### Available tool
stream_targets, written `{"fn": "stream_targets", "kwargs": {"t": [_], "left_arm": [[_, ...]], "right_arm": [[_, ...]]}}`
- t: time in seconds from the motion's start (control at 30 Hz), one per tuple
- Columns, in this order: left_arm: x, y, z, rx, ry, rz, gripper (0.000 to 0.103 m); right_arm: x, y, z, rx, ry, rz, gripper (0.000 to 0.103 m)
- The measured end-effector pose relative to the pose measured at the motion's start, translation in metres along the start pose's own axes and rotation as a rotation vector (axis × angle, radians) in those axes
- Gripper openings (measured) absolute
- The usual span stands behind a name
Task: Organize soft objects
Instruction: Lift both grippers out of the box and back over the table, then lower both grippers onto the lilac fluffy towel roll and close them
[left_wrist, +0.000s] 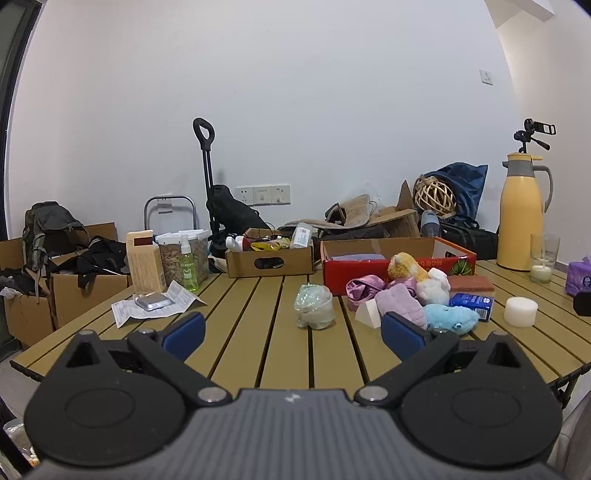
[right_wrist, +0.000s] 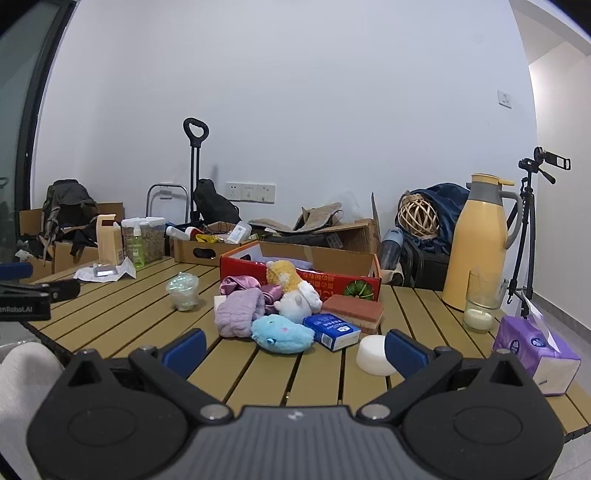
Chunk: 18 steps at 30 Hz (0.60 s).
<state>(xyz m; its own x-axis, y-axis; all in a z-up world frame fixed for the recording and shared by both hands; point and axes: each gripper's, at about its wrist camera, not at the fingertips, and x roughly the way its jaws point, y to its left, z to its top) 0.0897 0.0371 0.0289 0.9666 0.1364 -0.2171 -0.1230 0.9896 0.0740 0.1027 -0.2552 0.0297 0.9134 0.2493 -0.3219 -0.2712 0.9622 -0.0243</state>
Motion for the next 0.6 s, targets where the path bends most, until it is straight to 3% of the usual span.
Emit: {"fn": "stream_targets", "kwargs": {"t": [0.27,0.6], "left_arm": [[0.026,-0.008,-0.008,-0.009,0.054,-0.016,0.103],[0.105,-0.010,0.002,-0.077,0.154,-0.055,0.103]], "right_arm": [[0.025,0.000,-0.005,0.047,0.036,0.011,0.100],[0.084,-0.002,-0.001,0.084,0.103,0.074,0.061]]}}
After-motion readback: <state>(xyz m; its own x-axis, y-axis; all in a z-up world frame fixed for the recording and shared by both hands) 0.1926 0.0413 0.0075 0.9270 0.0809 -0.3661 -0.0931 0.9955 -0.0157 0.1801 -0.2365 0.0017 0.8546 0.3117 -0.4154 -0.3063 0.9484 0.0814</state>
